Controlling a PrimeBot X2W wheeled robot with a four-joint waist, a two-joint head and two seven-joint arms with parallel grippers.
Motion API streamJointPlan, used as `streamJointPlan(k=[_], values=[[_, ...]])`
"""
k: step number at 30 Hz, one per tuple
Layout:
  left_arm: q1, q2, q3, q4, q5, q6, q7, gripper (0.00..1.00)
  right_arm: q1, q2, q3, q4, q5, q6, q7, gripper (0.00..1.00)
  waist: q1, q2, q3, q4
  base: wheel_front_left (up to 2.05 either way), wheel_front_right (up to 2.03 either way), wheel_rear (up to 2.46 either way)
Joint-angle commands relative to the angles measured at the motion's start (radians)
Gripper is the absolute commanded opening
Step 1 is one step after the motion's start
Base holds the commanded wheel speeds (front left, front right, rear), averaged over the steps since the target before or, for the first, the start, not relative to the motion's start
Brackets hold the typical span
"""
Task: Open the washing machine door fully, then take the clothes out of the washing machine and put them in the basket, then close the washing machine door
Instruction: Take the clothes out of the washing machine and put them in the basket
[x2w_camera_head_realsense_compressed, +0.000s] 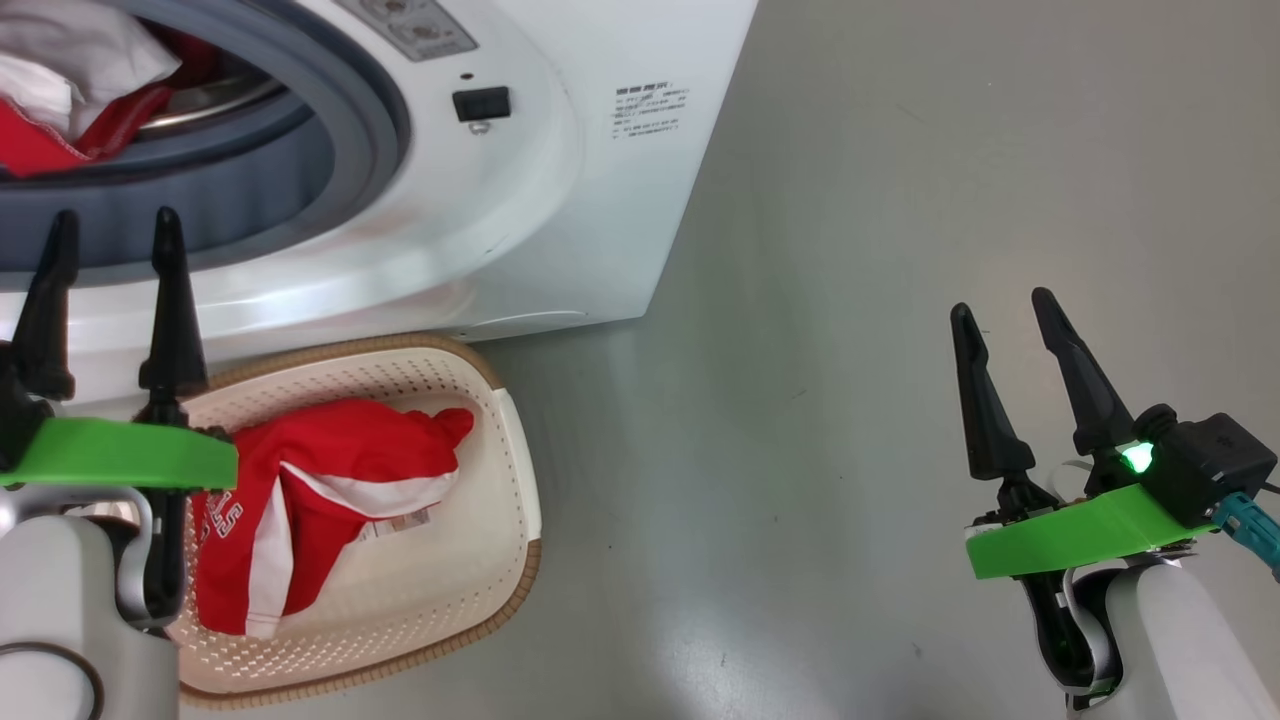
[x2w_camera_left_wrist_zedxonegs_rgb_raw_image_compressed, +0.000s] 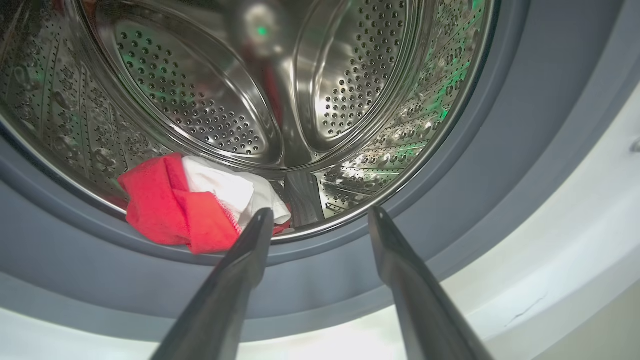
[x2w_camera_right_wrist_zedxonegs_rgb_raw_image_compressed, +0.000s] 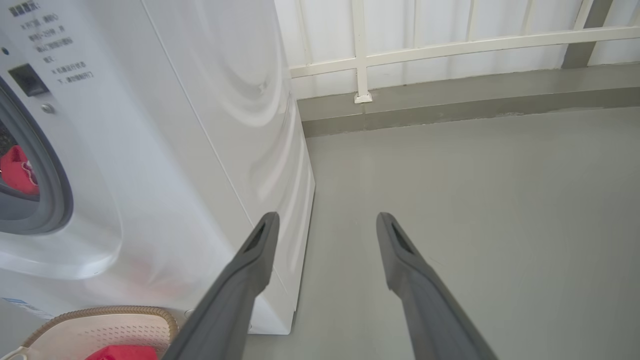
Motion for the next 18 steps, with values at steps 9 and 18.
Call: streamJointPlan(k=[9,18], values=[[-0.044,0.062,0.043,0.036,0.009,0.001,-0.005,1.0,0.018,-0.001,0.029,-0.028,0.011,0.007,-0.006,1.0,0.0,-0.0001,0.018,-0.006,0.0,0.0,0.0],[-0.187,0.09,0.058,0.188,0.051,0.001,-0.005,1.0,0.012,-0.001,0.034,-0.028,0.014,0.007,-0.006,1.0,0.0,-0.0001,0.04,-0.007,0.0,0.0,0.0]])
